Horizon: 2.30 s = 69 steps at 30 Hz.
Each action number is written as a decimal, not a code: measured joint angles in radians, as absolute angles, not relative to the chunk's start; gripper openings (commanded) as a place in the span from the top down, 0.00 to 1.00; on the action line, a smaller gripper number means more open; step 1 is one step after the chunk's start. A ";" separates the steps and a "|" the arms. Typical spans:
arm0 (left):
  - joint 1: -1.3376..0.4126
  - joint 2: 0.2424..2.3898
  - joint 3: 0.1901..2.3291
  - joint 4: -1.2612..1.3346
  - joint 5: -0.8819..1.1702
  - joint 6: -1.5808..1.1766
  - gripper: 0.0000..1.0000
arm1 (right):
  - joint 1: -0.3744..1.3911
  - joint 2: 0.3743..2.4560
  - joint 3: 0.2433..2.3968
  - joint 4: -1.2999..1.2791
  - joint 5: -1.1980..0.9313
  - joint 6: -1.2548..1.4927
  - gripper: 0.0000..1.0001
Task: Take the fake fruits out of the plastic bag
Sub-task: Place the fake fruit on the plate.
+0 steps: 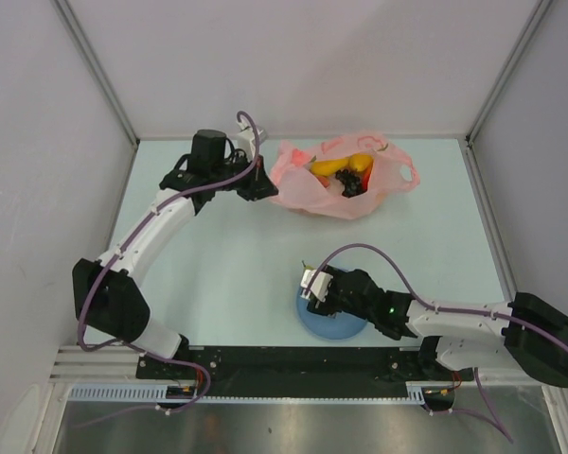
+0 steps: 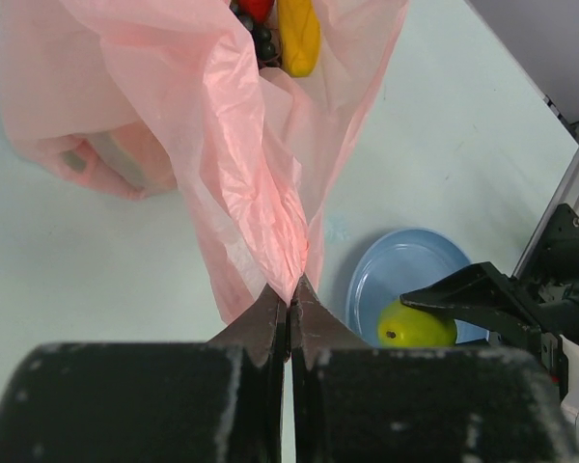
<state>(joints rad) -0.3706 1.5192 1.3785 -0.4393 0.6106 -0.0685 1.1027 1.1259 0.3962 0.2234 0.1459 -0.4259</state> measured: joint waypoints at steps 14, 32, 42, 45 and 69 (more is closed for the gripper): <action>-0.371 1.503 1.362 -0.444 0.602 -0.048 1.00 | 1.107 1.204 0.327 0.348 0.069 -0.356 0.36; -0.371 1.391 1.316 -0.452 0.630 -0.045 1.00 | 1.106 1.058 0.647 -0.054 -0.096 -0.227 0.00; -0.370 1.329 1.288 -0.455 0.632 -0.046 1.00 | 1.081 1.201 0.669 -0.083 -0.081 -0.175 0.02; -0.369 1.326 1.288 -0.456 0.632 -0.046 1.00 | 1.039 1.253 0.680 -0.076 -0.060 -0.150 0.03; -0.337 1.294 1.222 -0.429 0.648 -0.073 1.00 | 0.956 1.414 0.782 0.031 -0.039 -0.016 0.57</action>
<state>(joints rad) -0.3370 1.2938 1.2221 -0.4290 0.6476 -0.0734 0.9562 1.4139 0.7818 0.0307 -0.0395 -0.0158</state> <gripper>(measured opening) 0.008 0.510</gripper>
